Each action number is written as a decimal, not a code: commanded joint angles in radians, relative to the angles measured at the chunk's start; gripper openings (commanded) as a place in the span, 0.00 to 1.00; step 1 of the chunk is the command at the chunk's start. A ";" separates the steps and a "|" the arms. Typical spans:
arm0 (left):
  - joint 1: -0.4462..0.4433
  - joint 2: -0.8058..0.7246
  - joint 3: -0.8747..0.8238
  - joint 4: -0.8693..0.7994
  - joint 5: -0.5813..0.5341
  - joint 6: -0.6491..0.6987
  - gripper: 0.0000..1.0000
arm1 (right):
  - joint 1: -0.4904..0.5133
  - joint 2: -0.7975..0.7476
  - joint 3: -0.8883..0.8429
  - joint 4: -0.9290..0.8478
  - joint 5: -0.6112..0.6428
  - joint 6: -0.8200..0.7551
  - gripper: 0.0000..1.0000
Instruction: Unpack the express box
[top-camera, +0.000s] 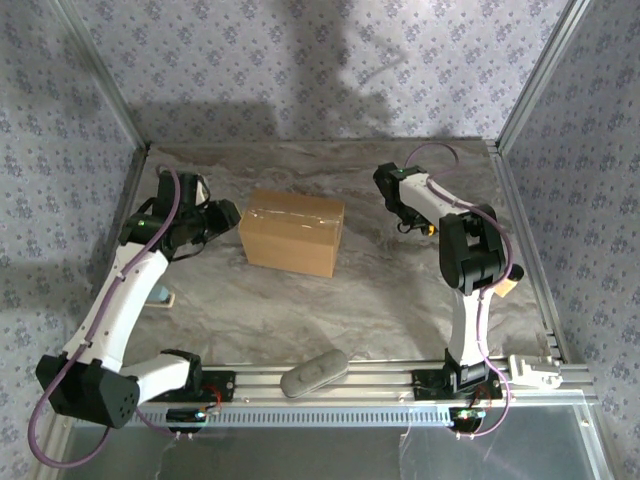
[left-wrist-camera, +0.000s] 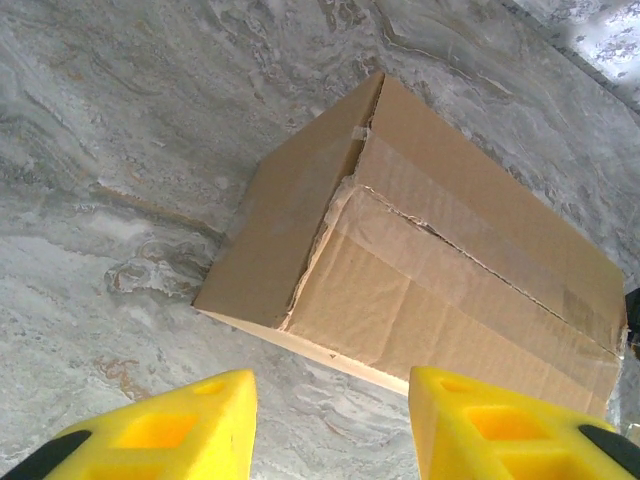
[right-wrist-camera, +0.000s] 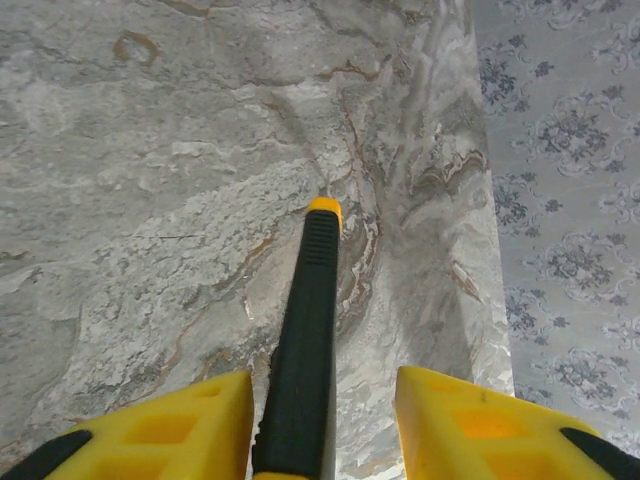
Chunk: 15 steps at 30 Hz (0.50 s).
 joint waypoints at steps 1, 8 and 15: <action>0.008 0.007 -0.007 -0.006 0.022 -0.018 0.44 | 0.019 -0.020 0.047 -0.011 -0.036 -0.002 0.52; 0.005 -0.018 -0.049 -0.008 0.084 -0.037 0.41 | 0.060 -0.125 0.182 -0.007 -0.243 -0.072 0.54; -0.036 -0.046 -0.124 0.016 0.174 -0.065 0.37 | 0.028 -0.196 0.247 0.258 -0.796 -0.104 0.57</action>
